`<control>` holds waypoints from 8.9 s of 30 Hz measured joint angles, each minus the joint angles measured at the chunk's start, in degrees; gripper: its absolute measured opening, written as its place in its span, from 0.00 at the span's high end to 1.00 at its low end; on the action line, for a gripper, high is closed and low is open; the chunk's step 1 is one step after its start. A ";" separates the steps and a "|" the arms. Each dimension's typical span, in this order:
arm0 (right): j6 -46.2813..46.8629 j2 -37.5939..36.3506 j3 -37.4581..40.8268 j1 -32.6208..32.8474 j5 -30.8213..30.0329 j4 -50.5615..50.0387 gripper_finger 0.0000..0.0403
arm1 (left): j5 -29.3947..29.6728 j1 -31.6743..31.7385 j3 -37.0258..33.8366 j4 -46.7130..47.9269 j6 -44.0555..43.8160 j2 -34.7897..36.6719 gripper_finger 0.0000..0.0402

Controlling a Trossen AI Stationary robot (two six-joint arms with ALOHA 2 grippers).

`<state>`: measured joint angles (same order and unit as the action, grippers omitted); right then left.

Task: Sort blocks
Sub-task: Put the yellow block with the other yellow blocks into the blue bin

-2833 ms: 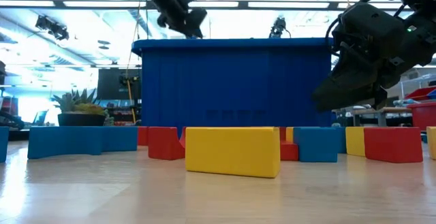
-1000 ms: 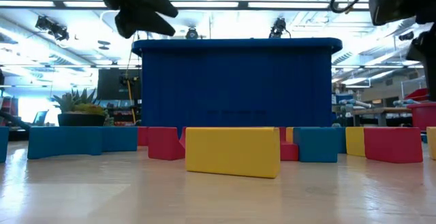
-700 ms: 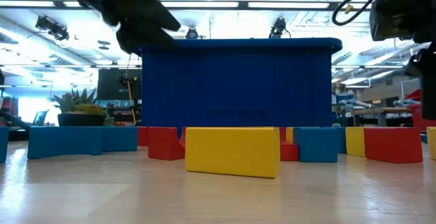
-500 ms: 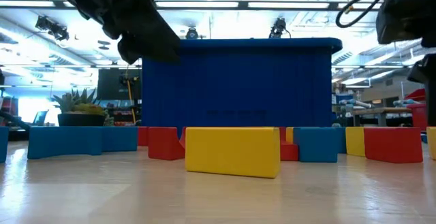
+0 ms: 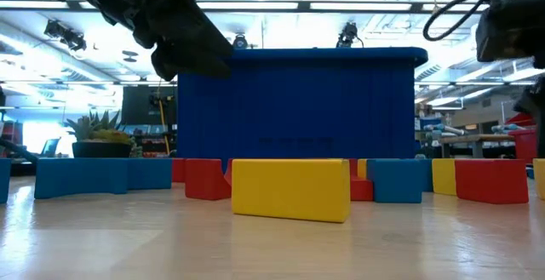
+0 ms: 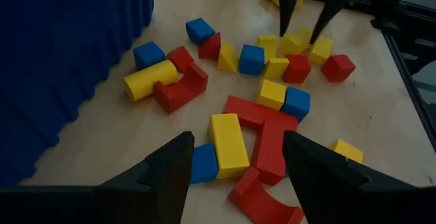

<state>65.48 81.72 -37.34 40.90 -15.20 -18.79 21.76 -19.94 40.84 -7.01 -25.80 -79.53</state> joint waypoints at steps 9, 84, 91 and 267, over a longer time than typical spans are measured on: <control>2.42 6.94 -0.48 0.34 2.48 0.68 0.50 | 0.50 0.05 0.00 0.04 0.11 0.00 0.42; -59.62 20.14 -47.32 -70.35 8.46 28.83 0.41 | 2.27 0.07 0.07 -2.99 0.00 0.02 0.42; -65.95 4.97 -47.32 -64.64 15.02 10.48 0.41 | 2.29 0.07 0.07 -2.99 0.00 0.02 0.42; -44.96 -6.70 -33.10 -18.81 23.12 -35.54 0.49 | 8.20 0.09 0.00 -5.12 0.04 0.02 0.42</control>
<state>20.52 75.02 -70.44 22.09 7.92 -54.33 29.95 -19.86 40.84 -12.12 -25.76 -79.50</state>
